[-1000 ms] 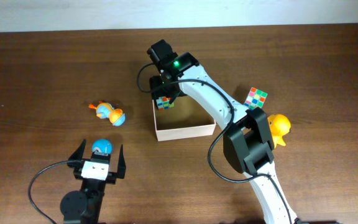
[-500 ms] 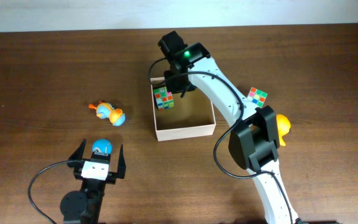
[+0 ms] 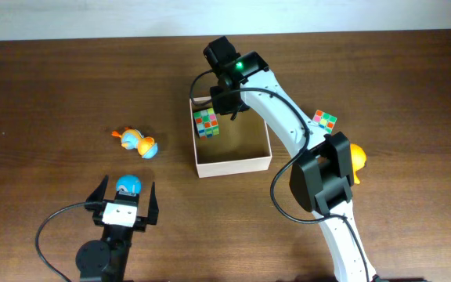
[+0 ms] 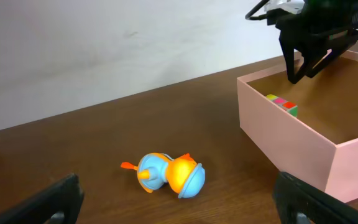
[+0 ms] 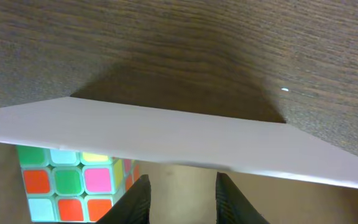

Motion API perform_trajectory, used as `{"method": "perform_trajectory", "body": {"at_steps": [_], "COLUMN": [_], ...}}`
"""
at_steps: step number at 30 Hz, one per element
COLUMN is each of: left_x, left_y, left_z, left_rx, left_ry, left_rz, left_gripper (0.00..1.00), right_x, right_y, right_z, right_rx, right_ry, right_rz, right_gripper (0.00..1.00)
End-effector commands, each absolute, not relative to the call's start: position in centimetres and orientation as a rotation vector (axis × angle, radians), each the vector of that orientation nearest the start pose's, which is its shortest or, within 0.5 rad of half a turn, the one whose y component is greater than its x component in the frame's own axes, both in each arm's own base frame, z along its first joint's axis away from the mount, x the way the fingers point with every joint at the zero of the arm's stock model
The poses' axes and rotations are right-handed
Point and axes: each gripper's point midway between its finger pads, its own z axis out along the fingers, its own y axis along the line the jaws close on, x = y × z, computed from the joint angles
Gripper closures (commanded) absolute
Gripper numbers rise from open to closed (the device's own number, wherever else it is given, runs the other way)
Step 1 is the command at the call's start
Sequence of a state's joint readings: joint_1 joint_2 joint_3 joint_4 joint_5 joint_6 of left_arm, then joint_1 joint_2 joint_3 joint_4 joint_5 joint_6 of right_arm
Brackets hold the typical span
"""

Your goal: Pack container

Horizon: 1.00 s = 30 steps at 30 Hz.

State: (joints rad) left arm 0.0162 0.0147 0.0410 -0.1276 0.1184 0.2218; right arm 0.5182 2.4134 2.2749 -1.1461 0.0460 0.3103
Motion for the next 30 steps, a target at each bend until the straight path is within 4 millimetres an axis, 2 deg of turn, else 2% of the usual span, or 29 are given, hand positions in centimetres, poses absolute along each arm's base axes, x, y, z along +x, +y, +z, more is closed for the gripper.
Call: {"method": "perform_trajectory", "body": {"at_steps": [1, 19, 30], "left_x": [24.3, 24.3, 24.3], "left_y": [-1.4, -1.4, -1.4], "left_z": [15.8, 15.8, 15.8], "left_rx": [0.259, 0.259, 0.259], "left_ry": [1.648, 1.648, 1.648], "left_rz": [0.101, 0.101, 0.101], "left_gripper": [0.01, 0.01, 0.01], "right_x": [47.5, 45.6, 44.7], "right_y": [25.7, 25.7, 28.5], "right_z": [6.6, 3.5, 3.4], "right_rx": [-0.293, -0.318, -0.422], "right_ry": [2.853, 2.945, 2.924], "right_rz": [0.07, 0.086, 0.163], "right_gripper": [0.71, 0.72, 0.72]}}
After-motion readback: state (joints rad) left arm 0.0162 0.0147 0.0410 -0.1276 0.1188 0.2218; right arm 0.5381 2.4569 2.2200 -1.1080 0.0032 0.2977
